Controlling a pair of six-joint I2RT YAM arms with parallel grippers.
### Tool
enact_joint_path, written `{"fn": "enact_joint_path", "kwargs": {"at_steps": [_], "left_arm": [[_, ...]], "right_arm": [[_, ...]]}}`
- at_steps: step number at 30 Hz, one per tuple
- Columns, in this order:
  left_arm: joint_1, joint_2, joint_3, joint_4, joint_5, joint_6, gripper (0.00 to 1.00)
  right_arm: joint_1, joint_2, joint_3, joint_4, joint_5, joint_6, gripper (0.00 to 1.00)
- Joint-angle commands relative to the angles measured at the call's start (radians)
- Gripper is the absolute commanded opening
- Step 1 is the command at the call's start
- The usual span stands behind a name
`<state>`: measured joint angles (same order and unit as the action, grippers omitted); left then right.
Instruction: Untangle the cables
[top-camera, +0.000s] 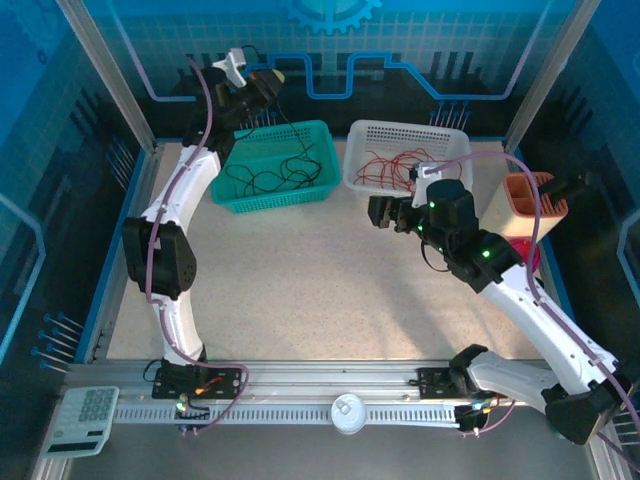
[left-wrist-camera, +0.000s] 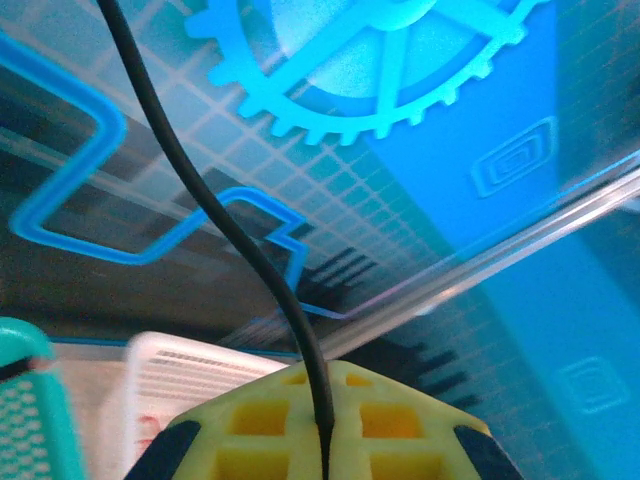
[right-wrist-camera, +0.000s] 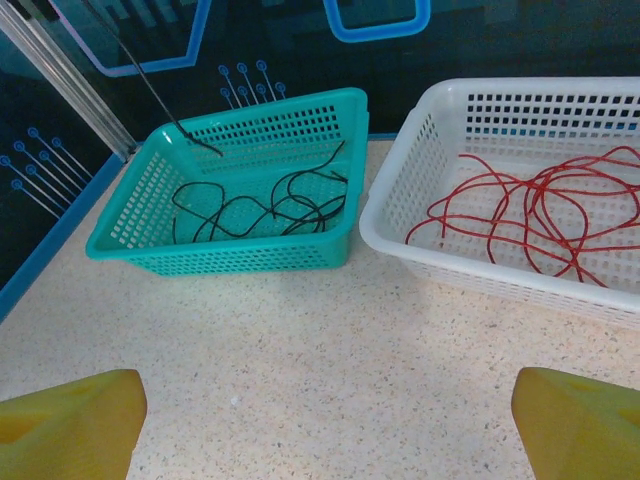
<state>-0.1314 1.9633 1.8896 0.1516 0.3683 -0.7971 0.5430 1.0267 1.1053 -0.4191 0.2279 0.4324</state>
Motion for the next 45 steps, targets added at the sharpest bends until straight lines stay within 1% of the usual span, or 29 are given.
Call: {"fn": "enact_joint_path", "kwargs": {"at_steps": [1,4,7,11,17,21,26,31,35,39,40,43,45], "left_arm": [[-0.043,0.017,0.042,-0.086,-0.103,0.288,0.0],[-0.075,0.052,0.058,-0.143,-0.169,0.428,0.0],[-0.091,0.087,0.057,-0.176,-0.202,0.485,0.0],[-0.11,0.115,-0.002,-0.178,-0.246,0.519,0.0],[-0.119,0.139,-0.083,-0.162,-0.278,0.49,0.0],[-0.119,0.124,-0.125,-0.155,-0.269,0.39,0.0],[-0.119,0.078,-0.228,-0.084,-0.276,0.143,0.0],[-0.119,0.067,-0.291,-0.029,-0.294,-0.056,0.0],[-0.117,0.072,-0.325,-0.003,-0.331,-0.169,0.0],[-0.11,0.094,-0.313,-0.003,-0.328,-0.196,0.0],[-0.107,0.099,-0.314,-0.004,-0.33,-0.203,0.04],[-0.091,0.112,-0.324,0.008,-0.323,-0.254,0.2],[-0.077,0.114,-0.326,0.005,-0.313,-0.292,0.36]], "right_arm": [[-0.015,-0.02,-0.021,-0.014,-0.001,-0.01,0.95],[-0.017,-0.028,-0.022,-0.029,0.001,-0.015,0.95],[-0.023,-0.044,-0.026,-0.039,0.008,-0.02,0.95],[-0.029,-0.062,-0.041,-0.04,0.007,-0.014,0.95],[-0.031,-0.065,-0.042,-0.05,-0.003,-0.014,0.95],[-0.032,-0.065,-0.044,-0.046,-0.002,-0.014,0.95],[-0.033,-0.054,-0.05,-0.029,-0.011,-0.007,0.95],[-0.032,-0.047,-0.056,-0.018,-0.022,0.004,0.95],[-0.033,-0.051,-0.06,-0.018,-0.024,0.008,0.95],[-0.033,-0.058,-0.062,-0.021,-0.021,0.008,0.95],[-0.032,-0.059,-0.062,-0.023,-0.021,0.008,0.95],[-0.033,-0.06,-0.06,-0.023,-0.019,0.007,0.95],[-0.033,-0.057,-0.058,-0.022,-0.019,0.007,0.95]]}}
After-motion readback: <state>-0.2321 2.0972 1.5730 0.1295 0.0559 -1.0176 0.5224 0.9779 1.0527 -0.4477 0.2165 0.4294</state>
